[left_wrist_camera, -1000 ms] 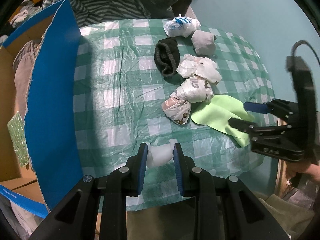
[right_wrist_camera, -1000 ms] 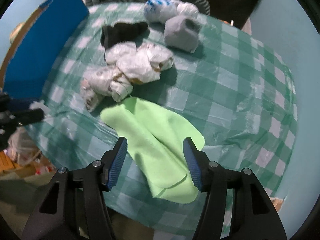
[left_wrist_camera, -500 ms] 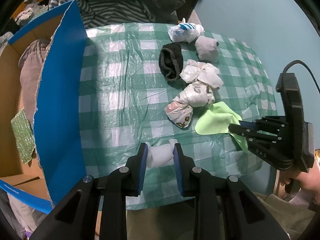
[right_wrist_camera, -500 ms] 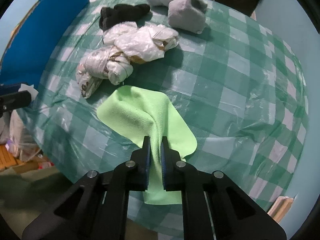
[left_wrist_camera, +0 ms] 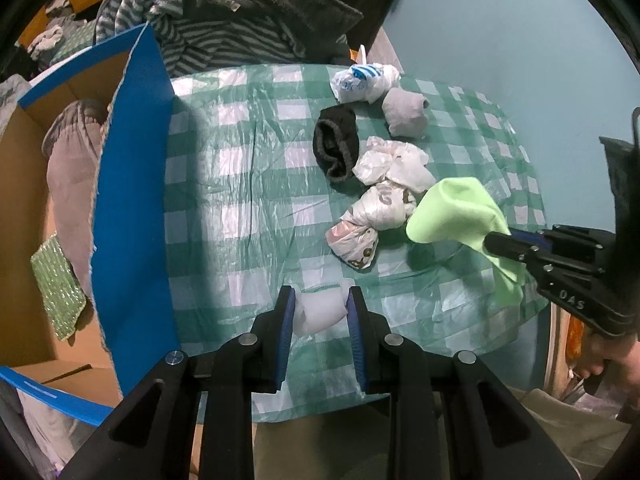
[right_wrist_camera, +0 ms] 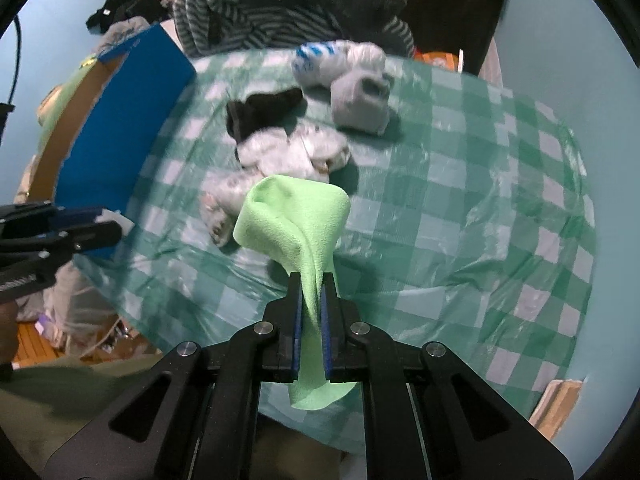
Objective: Organize soft objects
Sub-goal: 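Lift the lime-green cloth with the right tool while the left tool holds the white sock, then carry the lime-green cloth with the right tool while the left tool carries the sock over the box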
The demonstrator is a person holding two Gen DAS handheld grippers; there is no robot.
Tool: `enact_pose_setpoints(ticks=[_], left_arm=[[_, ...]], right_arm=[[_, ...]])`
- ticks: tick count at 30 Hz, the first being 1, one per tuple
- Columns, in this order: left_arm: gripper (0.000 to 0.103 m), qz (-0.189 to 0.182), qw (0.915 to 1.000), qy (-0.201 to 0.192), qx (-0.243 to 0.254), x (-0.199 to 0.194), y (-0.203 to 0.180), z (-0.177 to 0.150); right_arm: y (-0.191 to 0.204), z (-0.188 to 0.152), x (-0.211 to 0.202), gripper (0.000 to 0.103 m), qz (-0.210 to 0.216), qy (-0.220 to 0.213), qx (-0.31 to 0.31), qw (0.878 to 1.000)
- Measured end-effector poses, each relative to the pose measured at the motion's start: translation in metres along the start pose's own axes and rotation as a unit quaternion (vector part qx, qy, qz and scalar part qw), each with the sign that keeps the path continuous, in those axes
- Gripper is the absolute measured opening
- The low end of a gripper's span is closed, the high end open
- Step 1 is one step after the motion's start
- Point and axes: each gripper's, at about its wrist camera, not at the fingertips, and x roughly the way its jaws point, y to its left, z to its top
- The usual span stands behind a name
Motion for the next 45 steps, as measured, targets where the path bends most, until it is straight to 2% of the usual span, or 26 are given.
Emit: enact_pose_setpoints(ticks=[15,26,45], left_arm=[[0.026,-0.010,0.9990,-0.043,-0.006,-0.043,0.005,0.020],[0.026,-0.005,0.9976,-0.066,-0.020,-0.069,0.023,0.030],[0.026,0.010,0.9952,-0.085,-0.048,-0.099,0.075,0.037]], right_arm=[[0.027,0.041,-0.048,0.007,0.003,-0.051,-0.003,0.999],[0.049,0.073,-0.076,0.007,0.009,-0.077,-0.013,0.997],[0.107,0.115,-0.081,0.007,0.035,-0.094,-0.046,0.994]])
